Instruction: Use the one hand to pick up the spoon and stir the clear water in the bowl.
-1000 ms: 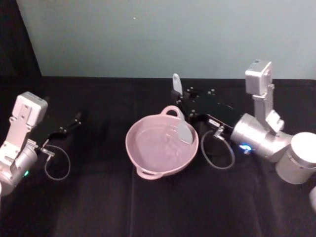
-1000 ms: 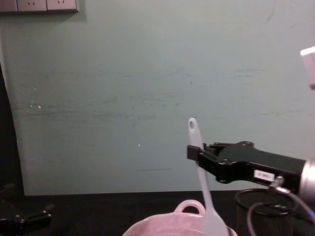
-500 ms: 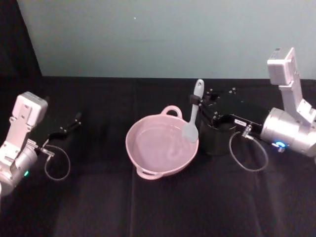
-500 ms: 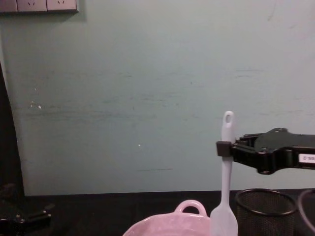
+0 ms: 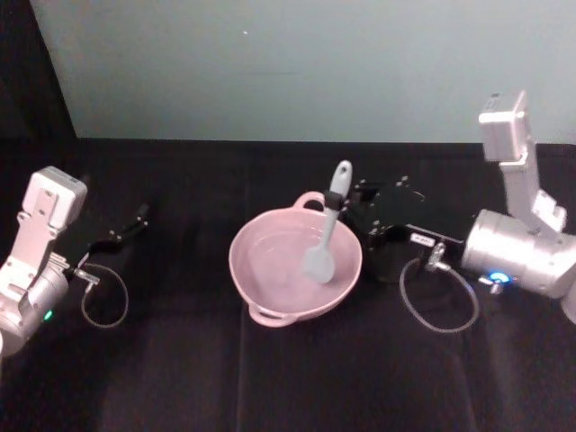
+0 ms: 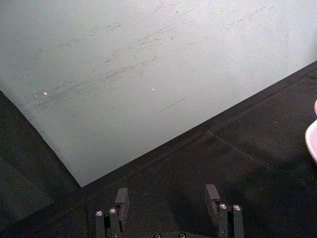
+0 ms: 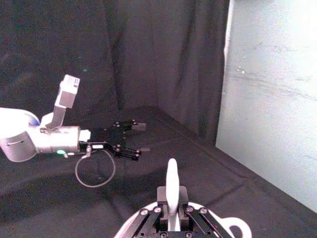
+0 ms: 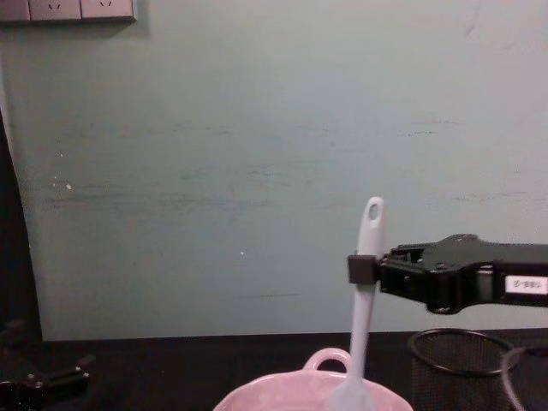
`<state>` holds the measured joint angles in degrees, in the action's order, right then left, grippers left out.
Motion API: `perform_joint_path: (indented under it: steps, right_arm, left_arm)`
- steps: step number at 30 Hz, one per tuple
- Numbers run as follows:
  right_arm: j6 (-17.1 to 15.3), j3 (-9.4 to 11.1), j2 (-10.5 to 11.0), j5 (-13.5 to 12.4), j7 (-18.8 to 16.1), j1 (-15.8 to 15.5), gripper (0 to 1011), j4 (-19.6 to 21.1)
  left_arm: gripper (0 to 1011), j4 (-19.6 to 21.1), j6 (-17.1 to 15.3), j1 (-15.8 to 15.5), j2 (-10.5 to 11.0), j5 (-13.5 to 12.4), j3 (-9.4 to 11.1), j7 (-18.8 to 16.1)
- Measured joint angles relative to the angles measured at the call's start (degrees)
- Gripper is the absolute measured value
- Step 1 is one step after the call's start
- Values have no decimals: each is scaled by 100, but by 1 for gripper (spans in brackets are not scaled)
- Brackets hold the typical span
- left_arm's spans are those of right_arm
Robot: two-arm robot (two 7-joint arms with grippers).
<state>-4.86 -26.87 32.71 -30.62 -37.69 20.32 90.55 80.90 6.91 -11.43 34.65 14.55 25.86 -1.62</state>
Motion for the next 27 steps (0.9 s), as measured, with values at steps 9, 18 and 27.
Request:
perform_joint_path:
  steps: [9, 18, 27]
  right_arm:
    - [54, -345, -283, -95, -30, 191, 118, -360]
    - [358, -617, -764, 40, 84, 473, 118, -928]
    - [759, -637, -1298, 389, 470, 754, 118, -1688]
  left_arm:
    - [1011, 0, 0, 0, 0, 0, 0, 0]
    - [1011, 0, 0, 0, 0, 0, 0, 0]
    - [1011, 0, 0, 0, 0, 0, 0, 0]
